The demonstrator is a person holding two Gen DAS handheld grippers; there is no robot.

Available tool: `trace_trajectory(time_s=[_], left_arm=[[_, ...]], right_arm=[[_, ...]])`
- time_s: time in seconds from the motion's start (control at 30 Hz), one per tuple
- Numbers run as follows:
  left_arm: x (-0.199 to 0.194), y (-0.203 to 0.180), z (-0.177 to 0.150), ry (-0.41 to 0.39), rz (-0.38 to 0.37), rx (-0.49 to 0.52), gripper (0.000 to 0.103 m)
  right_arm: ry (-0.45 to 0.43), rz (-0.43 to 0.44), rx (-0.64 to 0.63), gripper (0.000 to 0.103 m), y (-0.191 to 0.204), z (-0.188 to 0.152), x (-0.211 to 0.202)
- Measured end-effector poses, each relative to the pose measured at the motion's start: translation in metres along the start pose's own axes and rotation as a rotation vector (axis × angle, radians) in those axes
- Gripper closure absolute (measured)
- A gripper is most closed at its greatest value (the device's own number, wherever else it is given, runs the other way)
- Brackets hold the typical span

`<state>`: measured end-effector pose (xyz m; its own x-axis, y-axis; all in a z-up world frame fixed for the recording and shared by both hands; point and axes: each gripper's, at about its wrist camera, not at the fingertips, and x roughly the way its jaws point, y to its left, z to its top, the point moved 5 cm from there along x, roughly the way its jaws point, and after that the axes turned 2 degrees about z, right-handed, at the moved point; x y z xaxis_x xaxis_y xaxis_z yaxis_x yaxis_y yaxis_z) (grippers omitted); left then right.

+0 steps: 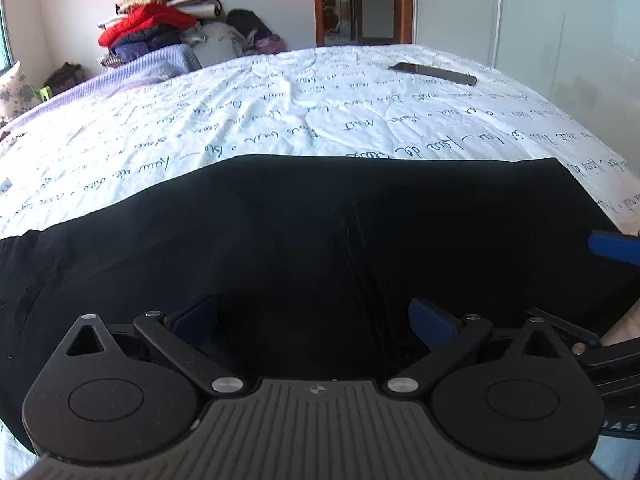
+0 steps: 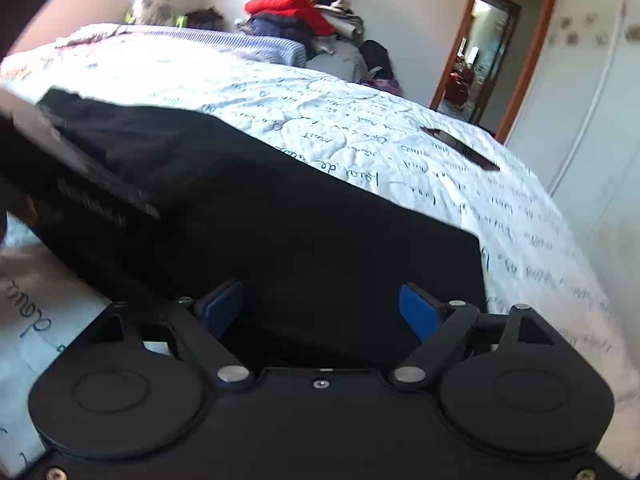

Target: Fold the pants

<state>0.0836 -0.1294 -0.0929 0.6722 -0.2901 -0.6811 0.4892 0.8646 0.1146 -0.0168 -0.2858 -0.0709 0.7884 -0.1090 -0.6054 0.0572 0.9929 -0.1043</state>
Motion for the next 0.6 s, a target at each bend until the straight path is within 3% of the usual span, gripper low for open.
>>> trace_trajectory(time_s=[0.17, 0.23, 0.3, 0.37, 0.47, 0.6], left_arm=[[-0.005, 0.001, -0.004, -0.006, 0.000, 0.008, 0.000], [-0.004, 0.002, -0.003, 0.002, -0.003, -0.002, 0.000], [-0.004, 0.002, -0.002, 0.009, 0.001, -0.005, 0.000], [-0.004, 0.001, -0.001, 0.013, 0.003, -0.007, 0.000], [-0.007, 0.003, -0.001, 0.018, -0.008, -0.004, 0.000], [-0.010, 0.015, 0.000, 0.022, 0.003, -0.025, 0.000]], right_arm=[[0.004, 0.064, 0.101, 0.016, -0.014, 0.004, -0.010], [-0.039, 0.050, 0.204, 0.014, -0.027, 0.003, -0.012], [-0.003, 0.001, 0.282, 0.010, -0.034, -0.003, -0.003], [0.044, -0.028, 0.231, 0.010, -0.029, -0.010, 0.005], [0.045, -0.059, 0.108, 0.010, -0.013, -0.008, -0.003], [-0.008, -0.015, 0.200, 0.010, -0.022, 0.015, -0.005]])
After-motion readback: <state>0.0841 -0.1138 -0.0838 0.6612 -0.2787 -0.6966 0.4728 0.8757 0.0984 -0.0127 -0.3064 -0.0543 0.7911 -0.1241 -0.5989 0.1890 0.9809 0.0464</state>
